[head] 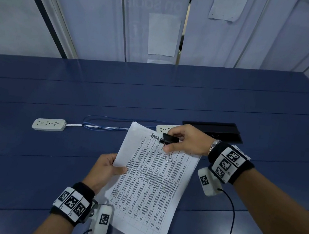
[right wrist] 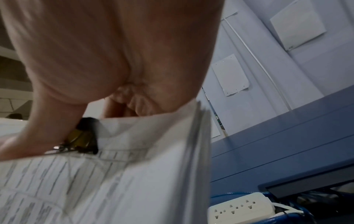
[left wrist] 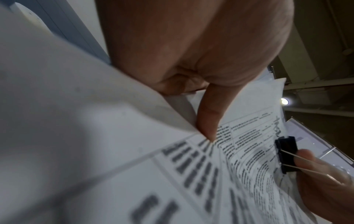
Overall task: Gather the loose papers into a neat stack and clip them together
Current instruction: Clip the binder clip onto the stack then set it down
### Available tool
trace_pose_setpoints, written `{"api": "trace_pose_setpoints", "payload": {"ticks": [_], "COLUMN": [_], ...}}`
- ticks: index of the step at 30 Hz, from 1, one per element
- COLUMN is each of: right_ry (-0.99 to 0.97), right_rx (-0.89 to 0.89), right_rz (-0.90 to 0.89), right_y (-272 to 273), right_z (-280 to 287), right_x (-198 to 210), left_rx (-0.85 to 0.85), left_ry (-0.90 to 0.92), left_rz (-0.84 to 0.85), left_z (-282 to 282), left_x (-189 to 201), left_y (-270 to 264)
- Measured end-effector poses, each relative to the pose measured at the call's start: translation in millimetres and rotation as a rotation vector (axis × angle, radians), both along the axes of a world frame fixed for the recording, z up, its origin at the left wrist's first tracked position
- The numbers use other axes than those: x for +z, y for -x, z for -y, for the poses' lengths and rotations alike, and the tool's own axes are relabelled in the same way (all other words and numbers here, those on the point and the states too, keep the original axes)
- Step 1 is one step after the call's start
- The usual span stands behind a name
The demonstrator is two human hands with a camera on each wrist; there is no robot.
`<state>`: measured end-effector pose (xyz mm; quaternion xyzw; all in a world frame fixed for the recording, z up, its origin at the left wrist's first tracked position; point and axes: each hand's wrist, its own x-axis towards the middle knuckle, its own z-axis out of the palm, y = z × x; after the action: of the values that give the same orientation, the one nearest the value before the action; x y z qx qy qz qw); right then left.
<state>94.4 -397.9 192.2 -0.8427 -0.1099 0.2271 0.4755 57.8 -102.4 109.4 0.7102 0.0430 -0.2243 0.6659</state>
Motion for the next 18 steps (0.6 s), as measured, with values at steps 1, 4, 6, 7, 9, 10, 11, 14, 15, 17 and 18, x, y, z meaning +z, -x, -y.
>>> {"api": "trace_pose_setpoints", "payload": {"ticks": [1,4,6,7,9,10,11,14,15,17,18], "right_ry": [0.006,-0.037,-0.103,-0.121,-0.121,-0.122,-0.117,0.021,0.060,0.053,0.014], "right_rx": [0.020,0.055,0.059,0.054,0.035,0.019,0.011,0.033,0.038,0.021,0.002], "right_rz": [-0.006,-0.082,-0.176,-0.204,-0.203,-0.195,-0.180,-0.047,-0.010,0.009,-0.006], "right_y": [1,4,6,7,8,8,9,8,8,10,11], "right_z": [0,0,-1,-2,-3,-4,-5,-6,-6,-6,-6], "right_x": [4,6,6,7,9,9,10,8,7,4,3], "left_rx": [-0.008,-0.019,-0.026,-0.028,-0.046,-0.057,-0.064,-0.068,-0.071,-0.074,-0.073], "left_ry": [-0.005,-0.032,-0.039,-0.034,-0.015,-0.008,-0.002,-0.012,-0.022,-0.030,-0.031], "left_rz": [0.009,0.036,0.047,0.051,0.047,0.045,0.046,0.055,0.059,0.063,0.068], "left_z": [0,-2,-4,-4,-2,-1,1,5,5,6,6], "left_x": [1,0,-1,-1,2,4,6,6,6,7,9], "left_y": [-1,-3,-4,-3,-1,1,3,5,5,4,4]}}
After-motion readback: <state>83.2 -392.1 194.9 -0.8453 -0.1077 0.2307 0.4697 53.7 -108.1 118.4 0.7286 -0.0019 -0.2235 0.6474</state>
